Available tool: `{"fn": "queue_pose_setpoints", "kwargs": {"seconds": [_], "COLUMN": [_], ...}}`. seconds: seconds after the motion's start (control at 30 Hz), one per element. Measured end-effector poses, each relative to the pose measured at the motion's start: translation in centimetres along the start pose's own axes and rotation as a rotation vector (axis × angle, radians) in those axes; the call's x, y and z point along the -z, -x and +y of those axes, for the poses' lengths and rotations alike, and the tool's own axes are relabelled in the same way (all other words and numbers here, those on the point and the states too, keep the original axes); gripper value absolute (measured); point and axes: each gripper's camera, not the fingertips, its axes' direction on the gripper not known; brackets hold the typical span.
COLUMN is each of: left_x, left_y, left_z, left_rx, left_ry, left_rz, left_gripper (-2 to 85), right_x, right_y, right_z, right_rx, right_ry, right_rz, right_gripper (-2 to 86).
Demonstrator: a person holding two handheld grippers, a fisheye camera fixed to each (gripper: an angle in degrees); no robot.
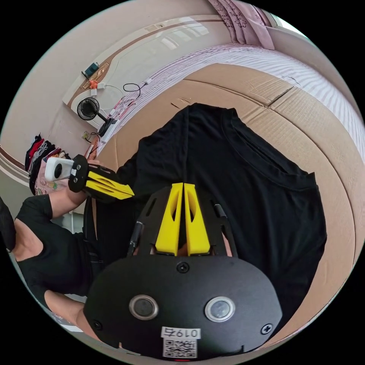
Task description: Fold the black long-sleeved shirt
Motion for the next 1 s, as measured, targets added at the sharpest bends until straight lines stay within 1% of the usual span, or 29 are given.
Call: {"fn": "queue_pose_setpoints", "kwargs": {"seconds": [0.1, 0.17, 0.27, 0.33, 0.43, 0.53, 0.6, 0.7, 0.83, 1.0], "left_x": [-0.1, -0.2, 0.3, 1.6, 4.3, 5.1, 3.8, 1.7, 1.4, 1.1], "left_y": [-0.3, -0.5, -0.8, -0.8, -2.3, -6.7, -11.1, -14.6, -15.2, -15.5], "left_z": [-0.5, -0.9, -1.2, -1.2, -1.3, -3.0, -4.8, -6.5, -7.7, -8.4], "left_rx": [-0.004, -0.010, -0.017, -0.012, -0.047, -0.157, -0.278, -0.363, -0.341, -0.328], "left_ry": [0.021, 0.042, 0.067, 0.043, -0.029, -0.072, -0.047, 0.011, 0.011, 0.039], "left_rz": [0.003, 0.002, 0.009, 0.013, -0.007, -0.038, -0.091, -0.170, -0.133, -0.120], "left_gripper": [1.1, 1.3, 2.0, 2.6, 4.3, 4.7, 5.0, 5.5, 5.4, 3.0], "right_x": [-1.1, -1.1, 0.3, 1.6, 2.8, 3.0, 2.9, 2.5, 1.8, 1.0], "right_y": [0.4, 0.5, 0.3, 0.0, -0.3, -0.2, -0.3, -0.9, -1.2, -1.4], "right_z": [-0.1, 0.2, 1.9, 3.6, 7.0, 10.3, 12.2, 14.7, 16.9, 19.0], "right_rx": [0.006, -0.001, 0.002, 0.006, -0.005, -0.011, -0.022, -0.050, -0.053, -0.047], "right_ry": [0.043, 0.038, -0.022, -0.054, -0.063, -0.038, -0.025, -0.011, -0.018, -0.034], "right_rz": [0.043, 0.049, 0.013, -0.011, 0.000, 0.011, 0.001, -0.006, -0.033, -0.051], "right_gripper": [-0.8, -0.5, 1.0, 3.3, 4.0, 4.0, 4.0, 4.0, 4.0, 3.1]}}
